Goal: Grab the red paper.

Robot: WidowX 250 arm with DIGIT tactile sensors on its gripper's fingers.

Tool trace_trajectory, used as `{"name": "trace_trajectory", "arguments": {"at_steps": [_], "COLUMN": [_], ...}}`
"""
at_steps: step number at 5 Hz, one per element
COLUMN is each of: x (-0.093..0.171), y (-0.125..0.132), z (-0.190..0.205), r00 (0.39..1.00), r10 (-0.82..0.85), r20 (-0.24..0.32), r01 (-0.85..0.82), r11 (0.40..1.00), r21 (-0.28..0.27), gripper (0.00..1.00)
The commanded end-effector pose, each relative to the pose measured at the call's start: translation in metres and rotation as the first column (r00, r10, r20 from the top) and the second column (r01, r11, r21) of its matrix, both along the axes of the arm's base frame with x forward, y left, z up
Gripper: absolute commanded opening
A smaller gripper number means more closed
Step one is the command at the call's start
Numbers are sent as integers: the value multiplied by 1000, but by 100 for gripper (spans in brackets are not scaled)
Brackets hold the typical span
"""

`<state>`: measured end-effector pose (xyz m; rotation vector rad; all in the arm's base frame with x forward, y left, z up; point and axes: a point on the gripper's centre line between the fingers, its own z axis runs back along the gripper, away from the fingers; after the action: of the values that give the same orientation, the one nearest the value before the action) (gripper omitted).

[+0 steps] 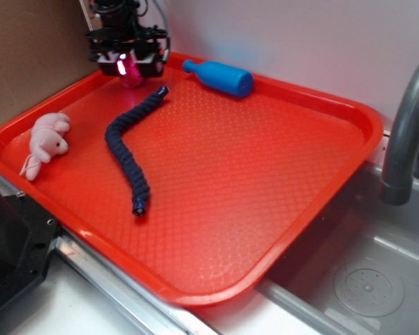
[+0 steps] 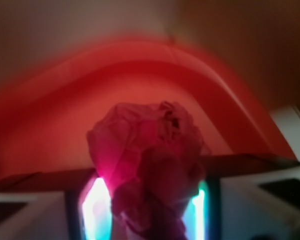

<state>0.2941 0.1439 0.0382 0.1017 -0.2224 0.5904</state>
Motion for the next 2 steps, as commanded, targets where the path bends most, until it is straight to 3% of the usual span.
{"name": "trace_trajectory", "arguments": {"at_steps": [1, 2], "x": [-75, -92], "y": [-71, -94], "z": [105, 164], "r00": [998, 996], "r10": [-51, -76], "r20": [-46, -56], "r01": [48, 56], "r11": [997, 952], "r21": [-56, -302], "gripper": [0, 0]}}
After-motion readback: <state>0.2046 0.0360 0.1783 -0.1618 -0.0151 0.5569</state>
